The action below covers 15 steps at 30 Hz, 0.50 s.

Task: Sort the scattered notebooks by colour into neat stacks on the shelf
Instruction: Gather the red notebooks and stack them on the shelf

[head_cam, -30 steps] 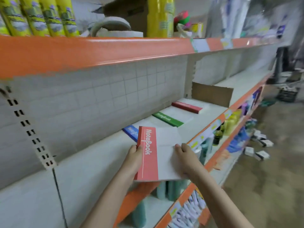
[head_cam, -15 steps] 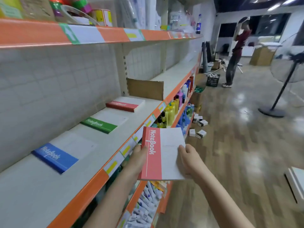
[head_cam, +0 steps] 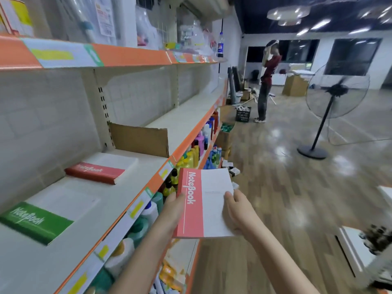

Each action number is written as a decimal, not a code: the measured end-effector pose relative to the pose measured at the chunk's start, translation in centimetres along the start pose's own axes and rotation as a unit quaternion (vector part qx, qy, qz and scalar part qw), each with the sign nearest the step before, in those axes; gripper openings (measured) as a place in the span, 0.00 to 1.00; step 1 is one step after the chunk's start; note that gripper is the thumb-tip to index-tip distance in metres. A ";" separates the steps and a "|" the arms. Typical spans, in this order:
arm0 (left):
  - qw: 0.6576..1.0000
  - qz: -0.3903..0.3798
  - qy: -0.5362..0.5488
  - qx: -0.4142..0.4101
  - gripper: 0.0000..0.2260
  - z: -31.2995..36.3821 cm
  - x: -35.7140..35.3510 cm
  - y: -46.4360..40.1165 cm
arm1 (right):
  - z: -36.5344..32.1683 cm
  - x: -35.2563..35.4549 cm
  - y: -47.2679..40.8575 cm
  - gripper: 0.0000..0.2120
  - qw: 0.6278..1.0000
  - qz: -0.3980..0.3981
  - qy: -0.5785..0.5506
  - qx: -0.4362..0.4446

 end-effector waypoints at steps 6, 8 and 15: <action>0.999 0.033 0.016 -0.018 0.15 2.4 1.7 -5.3 | -2.7 -1.2 -6.8 0.13 0.999 -0.018 0.031 0.032; 0.998 0.053 0.019 -0.013 0.15 2.5 3.0 -6.3 | -3.5 -2.5 -8.2 0.12 0.998 -0.042 0.024 0.045; 0.988 0.150 0.028 0.014 0.18 1.6 8.6 -7.0 | -5.9 -8.3 -11.8 0.10 0.987 -0.126 0.042 0.092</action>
Point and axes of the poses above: each hand's wrist, its own y-axis away from the middle knuckle, its own x-axis out of the back of the hand, z = x × y, the point moved 5 cm from there along -y, towards the middle knuckle, and after that the axes turned 5 degrees about -z, right-handed, at the moved point
